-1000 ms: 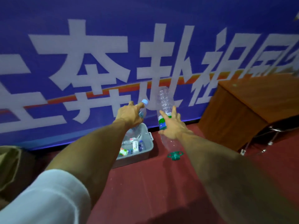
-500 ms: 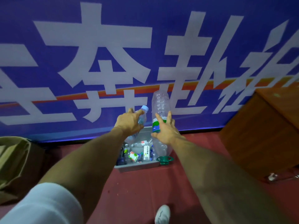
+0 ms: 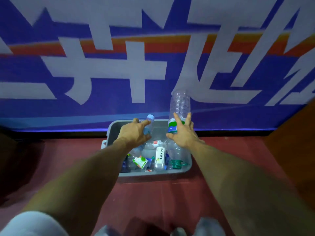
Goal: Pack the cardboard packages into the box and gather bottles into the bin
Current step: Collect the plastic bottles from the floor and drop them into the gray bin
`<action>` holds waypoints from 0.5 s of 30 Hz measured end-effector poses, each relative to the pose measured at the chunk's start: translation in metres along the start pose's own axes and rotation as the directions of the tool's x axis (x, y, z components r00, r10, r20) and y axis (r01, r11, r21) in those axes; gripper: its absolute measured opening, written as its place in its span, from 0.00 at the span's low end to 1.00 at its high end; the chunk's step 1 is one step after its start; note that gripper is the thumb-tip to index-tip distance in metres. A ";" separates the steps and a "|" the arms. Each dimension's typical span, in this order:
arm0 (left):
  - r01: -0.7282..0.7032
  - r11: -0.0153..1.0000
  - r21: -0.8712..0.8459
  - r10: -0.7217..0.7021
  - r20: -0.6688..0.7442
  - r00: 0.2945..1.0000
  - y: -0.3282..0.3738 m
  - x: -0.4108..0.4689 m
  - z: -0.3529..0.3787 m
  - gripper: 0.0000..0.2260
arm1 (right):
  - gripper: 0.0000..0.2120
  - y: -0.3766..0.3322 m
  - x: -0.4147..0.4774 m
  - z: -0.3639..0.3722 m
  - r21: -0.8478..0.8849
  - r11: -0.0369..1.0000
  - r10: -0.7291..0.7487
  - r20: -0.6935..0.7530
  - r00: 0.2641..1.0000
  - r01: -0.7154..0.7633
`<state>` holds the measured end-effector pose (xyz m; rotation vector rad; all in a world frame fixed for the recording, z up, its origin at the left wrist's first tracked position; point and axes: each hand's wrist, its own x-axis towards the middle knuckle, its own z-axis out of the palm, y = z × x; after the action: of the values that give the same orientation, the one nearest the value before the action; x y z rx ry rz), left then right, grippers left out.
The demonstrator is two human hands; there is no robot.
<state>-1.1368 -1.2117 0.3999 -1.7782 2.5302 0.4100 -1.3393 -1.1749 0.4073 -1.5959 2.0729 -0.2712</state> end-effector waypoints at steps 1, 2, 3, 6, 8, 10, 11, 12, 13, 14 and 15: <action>-0.006 1.000 0.000 0.006 -0.013 1.000 -0.007 0.010 0.025 0.28 | 0.45 0.011 0.012 0.021 0.005 1.000 0.007 -0.016 1.000 -0.007; -0.010 1.000 -0.003 0.010 -0.028 1.000 -0.013 0.019 0.048 0.28 | 0.45 0.020 0.024 0.042 0.002 1.000 0.011 -0.031 0.999 -0.011; -0.012 1.000 -0.010 0.011 -0.042 0.999 -0.021 0.026 0.071 0.28 | 0.45 0.027 0.035 0.062 -0.007 1.000 0.009 -0.046 0.999 -0.010; -0.015 1.000 -0.017 0.014 -0.065 0.998 -0.042 0.043 0.125 0.28 | 0.45 0.039 0.058 0.112 -0.014 1.000 -0.021 -0.078 0.997 0.020; -0.027 0.999 -0.025 0.025 -0.081 0.996 -0.054 0.050 0.150 0.28 | 0.44 0.043 0.065 0.138 -0.012 1.000 -0.019 -0.113 0.993 0.018; -0.033 0.997 -0.069 0.027 -0.083 0.996 -0.066 0.054 0.165 0.27 | 0.44 0.042 0.067 0.159 0.007 1.000 0.024 -0.138 0.990 -0.024; -0.039 0.995 -0.088 0.033 -0.071 0.997 -0.071 0.054 0.168 0.27 | 0.44 0.041 0.067 0.167 0.039 0.998 0.061 -0.133 0.989 -0.056; -0.053 0.994 -0.098 0.047 -0.062 0.997 -0.076 0.055 0.170 0.26 | 0.44 0.039 0.067 0.174 0.069 0.994 0.091 -0.126 0.988 -0.083; -0.066 0.993 -0.102 0.060 -0.058 0.996 -0.080 0.055 0.170 0.26 | 0.44 0.038 0.067 0.179 0.087 0.991 0.113 -0.119 0.986 -0.103; -0.074 0.992 -0.104 0.069 -0.049 0.996 -0.083 0.056 0.168 0.25 | 0.44 0.037 0.067 0.182 0.102 0.988 0.131 -0.111 0.985 -0.120; -0.083 0.990 -0.110 0.079 -0.038 0.996 -0.085 0.059 0.166 0.26 | 0.44 0.035 0.069 0.183 0.127 0.983 0.147 -0.098 0.984 -0.134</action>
<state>-1.1009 -1.2554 0.2123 -1.7359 2.6595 0.5390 -1.2894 -1.2034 0.2168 -1.3846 2.1938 -0.4309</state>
